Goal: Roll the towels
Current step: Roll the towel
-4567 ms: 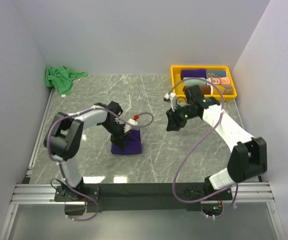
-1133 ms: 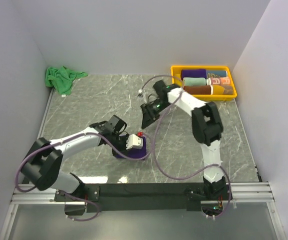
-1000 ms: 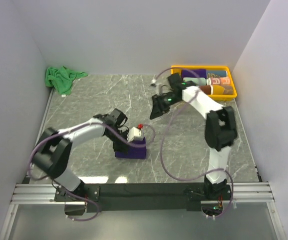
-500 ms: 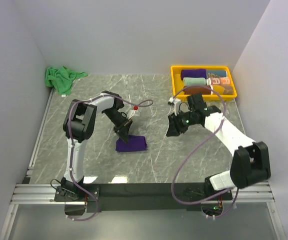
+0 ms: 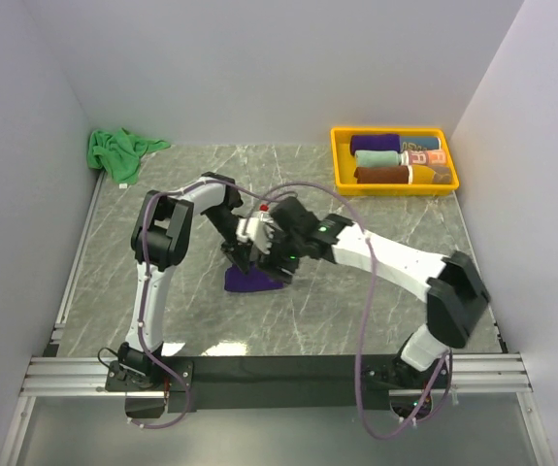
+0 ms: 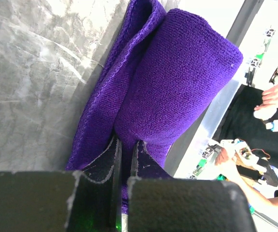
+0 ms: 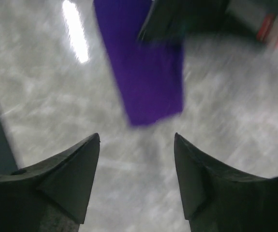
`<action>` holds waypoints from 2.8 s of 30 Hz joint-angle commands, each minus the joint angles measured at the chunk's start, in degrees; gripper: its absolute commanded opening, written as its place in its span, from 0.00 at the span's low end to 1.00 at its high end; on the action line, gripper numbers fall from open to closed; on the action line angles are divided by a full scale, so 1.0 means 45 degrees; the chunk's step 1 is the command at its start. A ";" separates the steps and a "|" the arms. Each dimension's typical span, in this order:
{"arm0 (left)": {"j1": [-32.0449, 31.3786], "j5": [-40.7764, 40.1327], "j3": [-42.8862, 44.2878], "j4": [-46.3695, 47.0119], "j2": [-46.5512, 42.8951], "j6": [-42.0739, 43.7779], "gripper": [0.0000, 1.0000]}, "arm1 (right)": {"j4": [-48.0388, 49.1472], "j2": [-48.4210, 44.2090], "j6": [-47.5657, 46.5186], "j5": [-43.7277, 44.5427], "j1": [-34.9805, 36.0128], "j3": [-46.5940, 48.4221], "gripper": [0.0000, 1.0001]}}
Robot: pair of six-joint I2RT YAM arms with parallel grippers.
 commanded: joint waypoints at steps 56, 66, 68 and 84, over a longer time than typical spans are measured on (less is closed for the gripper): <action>-0.2086 -0.4131 -1.3812 1.2455 -1.5902 0.2146 0.65 | -0.4256 1.0151 -0.0499 -0.9330 -0.1655 0.6026 0.00; -0.2635 -0.4074 -1.3598 1.1384 -1.2993 0.2519 0.25 | -0.3359 0.9352 0.0398 -0.9017 -0.2025 0.5656 0.08; -0.2635 -0.3957 -1.3190 1.0915 -1.2427 0.2188 0.16 | -0.3183 0.9059 0.0613 -0.8959 -0.2142 0.5423 0.25; -0.1016 -0.0968 -0.8483 0.7008 -0.6492 -0.0195 0.01 | -0.3241 0.2890 -0.0262 -0.5192 -0.6262 0.3841 0.51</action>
